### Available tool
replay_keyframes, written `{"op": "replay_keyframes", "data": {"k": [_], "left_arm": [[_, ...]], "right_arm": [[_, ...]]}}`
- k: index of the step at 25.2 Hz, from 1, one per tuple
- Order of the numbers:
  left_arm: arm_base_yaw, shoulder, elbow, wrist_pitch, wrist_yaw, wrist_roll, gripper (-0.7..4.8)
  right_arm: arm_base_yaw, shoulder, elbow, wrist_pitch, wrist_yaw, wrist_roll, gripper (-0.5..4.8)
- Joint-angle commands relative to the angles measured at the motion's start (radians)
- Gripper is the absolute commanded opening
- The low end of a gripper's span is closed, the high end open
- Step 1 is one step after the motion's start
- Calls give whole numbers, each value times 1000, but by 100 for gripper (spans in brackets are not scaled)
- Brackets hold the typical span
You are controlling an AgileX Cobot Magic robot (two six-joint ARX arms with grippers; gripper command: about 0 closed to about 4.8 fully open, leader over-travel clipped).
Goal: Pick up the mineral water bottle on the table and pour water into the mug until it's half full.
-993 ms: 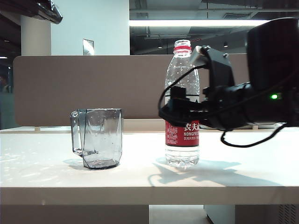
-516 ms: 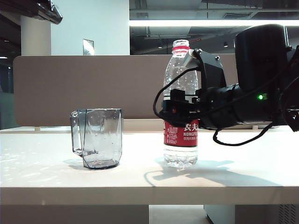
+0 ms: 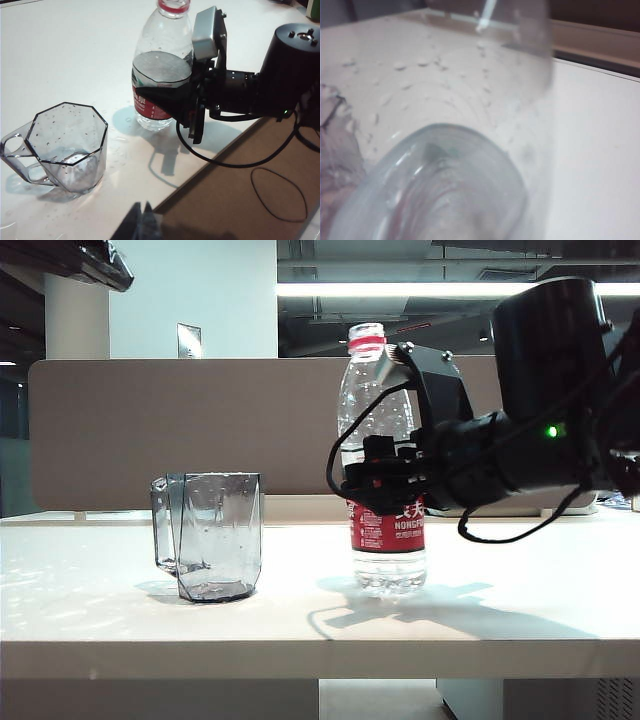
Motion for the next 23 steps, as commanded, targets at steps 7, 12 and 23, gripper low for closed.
{"op": "replay_keyframes", "data": {"k": [7,12,23], "left_arm": [[-1,-2,7,10,0,5,-1],[-1,-2,7,10,1,5,-1],[-1,-2,7,9,1,5,-1]], "right_arm": [[2,-127,166,-517,71,-298,198],[3,-142,292,-732,211,-529,198],[85,-142,385,-788,347,-1014,199]]}}
